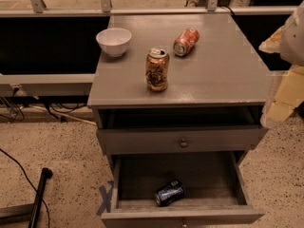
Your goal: Pick pepsi can from middle drawer and place on counter
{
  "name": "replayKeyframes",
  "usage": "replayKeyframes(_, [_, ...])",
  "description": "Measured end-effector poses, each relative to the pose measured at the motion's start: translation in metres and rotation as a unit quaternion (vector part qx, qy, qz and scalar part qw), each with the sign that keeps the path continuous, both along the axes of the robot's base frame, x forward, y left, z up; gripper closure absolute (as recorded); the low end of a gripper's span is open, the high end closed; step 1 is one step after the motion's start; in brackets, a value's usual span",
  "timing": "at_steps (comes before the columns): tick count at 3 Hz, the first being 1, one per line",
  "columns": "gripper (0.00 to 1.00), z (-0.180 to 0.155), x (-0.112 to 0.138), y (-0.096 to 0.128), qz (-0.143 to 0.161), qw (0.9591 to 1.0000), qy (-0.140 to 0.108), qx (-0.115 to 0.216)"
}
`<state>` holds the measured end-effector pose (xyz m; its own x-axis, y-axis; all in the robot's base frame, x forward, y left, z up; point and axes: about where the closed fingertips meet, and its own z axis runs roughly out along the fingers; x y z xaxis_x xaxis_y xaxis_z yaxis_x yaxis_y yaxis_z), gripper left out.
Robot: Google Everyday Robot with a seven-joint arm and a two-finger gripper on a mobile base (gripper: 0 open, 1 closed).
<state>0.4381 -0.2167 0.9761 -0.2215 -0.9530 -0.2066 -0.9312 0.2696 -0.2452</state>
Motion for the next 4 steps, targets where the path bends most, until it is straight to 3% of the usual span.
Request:
replayKeyframes(2, [0.0, -0.008, 0.005, 0.002, 0.015, 0.9998, 0.01, -0.004])
replayKeyframes(3, [0.0, -0.043, -0.005, 0.02, 0.066, 0.9974, 0.016, 0.024])
replayKeyframes(4, [0.0, -0.1, -0.03, 0.044, 0.114, 0.9895, 0.009, 0.089])
